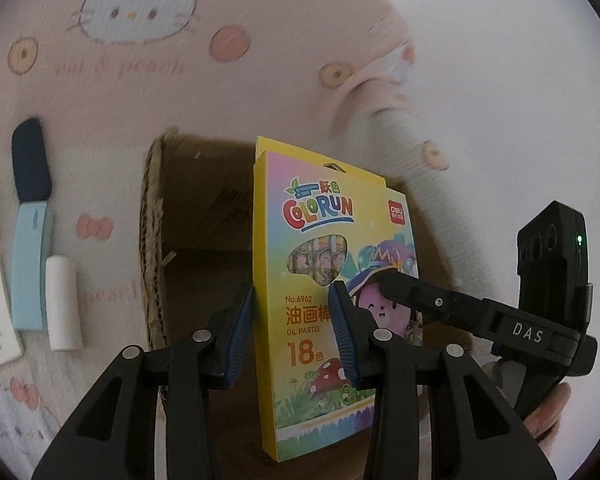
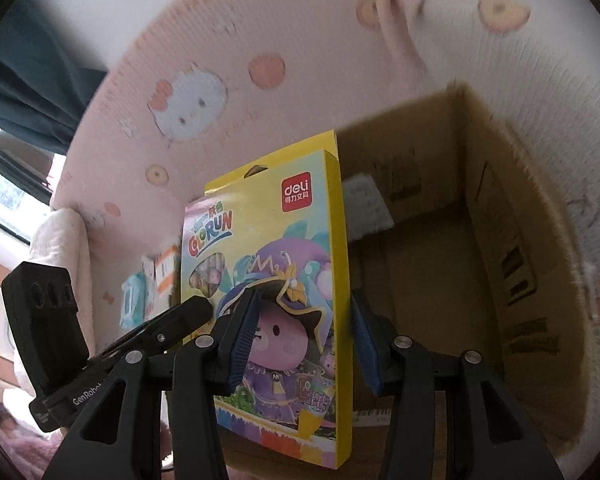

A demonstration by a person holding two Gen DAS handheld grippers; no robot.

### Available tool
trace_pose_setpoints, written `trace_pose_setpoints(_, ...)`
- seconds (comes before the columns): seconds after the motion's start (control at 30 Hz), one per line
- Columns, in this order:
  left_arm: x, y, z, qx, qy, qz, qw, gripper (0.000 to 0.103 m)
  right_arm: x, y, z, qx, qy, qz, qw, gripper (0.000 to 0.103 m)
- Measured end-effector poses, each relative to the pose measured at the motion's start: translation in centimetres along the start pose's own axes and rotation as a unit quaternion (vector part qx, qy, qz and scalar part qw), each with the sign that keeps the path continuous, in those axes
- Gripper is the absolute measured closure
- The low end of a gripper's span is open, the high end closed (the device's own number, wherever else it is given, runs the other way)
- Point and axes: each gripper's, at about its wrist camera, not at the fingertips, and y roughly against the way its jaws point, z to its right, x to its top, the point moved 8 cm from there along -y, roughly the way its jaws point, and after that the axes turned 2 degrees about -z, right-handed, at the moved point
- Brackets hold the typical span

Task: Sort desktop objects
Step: 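Carry the pastel box with the right gripper over the cardboard box, then lower the pastel box into the cardboard box and open the right gripper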

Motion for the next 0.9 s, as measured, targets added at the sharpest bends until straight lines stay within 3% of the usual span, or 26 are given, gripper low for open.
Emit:
trace_pose_setpoints(0.17,-0.4,-0.3,-0.3,0.044,-0.013,-0.020,0.9987,0.060,-0.6,-1.9,0.8,0.010,-0.013,-0.036,0.999,0.060)
trace_pose_setpoints(0.37,-0.7,-0.1,-0.3,0.072,-0.024,-0.039,0.9964,0.060,-1.3,-2.7,1.1,0.012,-0.017,-0.055,0.998,0.059)
trace_pose_setpoints(0.63,-1.3,0.2,-0.5,0.103,-0.024,-0.052,0.9931,0.060,-1.7,-3.0,0.5,0.001,0.000,-0.065,0.998,0.060)
trace_pose_setpoints(0.77,-1.8,-0.2,-0.1,0.141,-0.062,-0.058,0.9864,0.060,-1.8,-3.6,0.2,-0.014,0.013,-0.076,0.997,0.061)
trace_pose_setpoints(0.9,-1.9,-0.3,0.0,0.150,-0.065,-0.056,0.9849,0.060,-1.9,-3.9,0.3,-0.018,0.014,-0.077,0.997,0.061)
